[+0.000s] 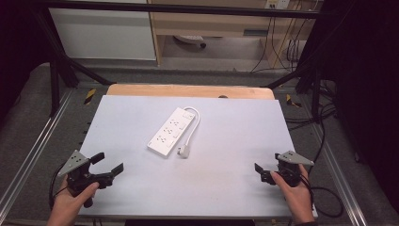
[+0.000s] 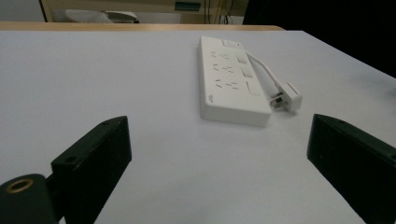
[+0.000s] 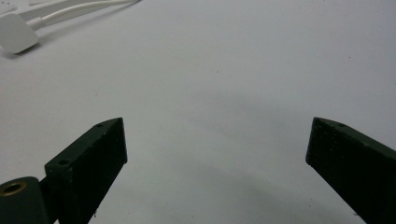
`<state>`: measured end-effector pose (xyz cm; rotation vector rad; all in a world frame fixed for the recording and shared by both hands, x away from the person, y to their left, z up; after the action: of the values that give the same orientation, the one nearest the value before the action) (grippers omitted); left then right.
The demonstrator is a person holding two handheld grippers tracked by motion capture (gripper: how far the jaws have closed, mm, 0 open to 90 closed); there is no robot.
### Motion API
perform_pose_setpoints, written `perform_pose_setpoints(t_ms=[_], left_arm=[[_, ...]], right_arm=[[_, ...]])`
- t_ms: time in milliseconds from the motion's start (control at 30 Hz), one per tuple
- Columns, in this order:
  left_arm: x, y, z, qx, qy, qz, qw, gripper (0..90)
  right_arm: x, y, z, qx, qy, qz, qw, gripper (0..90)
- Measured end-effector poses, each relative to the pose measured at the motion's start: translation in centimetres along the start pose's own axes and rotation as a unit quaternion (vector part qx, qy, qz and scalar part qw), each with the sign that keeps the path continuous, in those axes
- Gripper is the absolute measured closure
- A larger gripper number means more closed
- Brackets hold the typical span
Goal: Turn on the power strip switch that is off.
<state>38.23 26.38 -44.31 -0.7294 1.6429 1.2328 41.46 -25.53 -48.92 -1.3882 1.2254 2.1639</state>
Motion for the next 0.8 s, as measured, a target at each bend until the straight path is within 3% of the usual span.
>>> perform_pose_setpoints(t_ms=[800], left_arm=[[-1.6, 0.0, -0.1, 0.000, 0.000, -0.025, 0.9997, 6.2]], right_arm=[[-0.4, 0.2, 0.6, -0.012, -0.001, -0.013, 0.9998, 3.6]])
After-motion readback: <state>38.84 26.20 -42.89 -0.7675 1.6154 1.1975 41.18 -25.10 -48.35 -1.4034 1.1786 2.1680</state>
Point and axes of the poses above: each handheld gripper's, and its own axes: y roughly backward along the jaws, x roughly out of its underside, z roughly to its left, the point moved 9 cm from there along -y, roughly forward along the jaws, and after that the axes turned 14 degrees about -x, right-handed, at the moved point
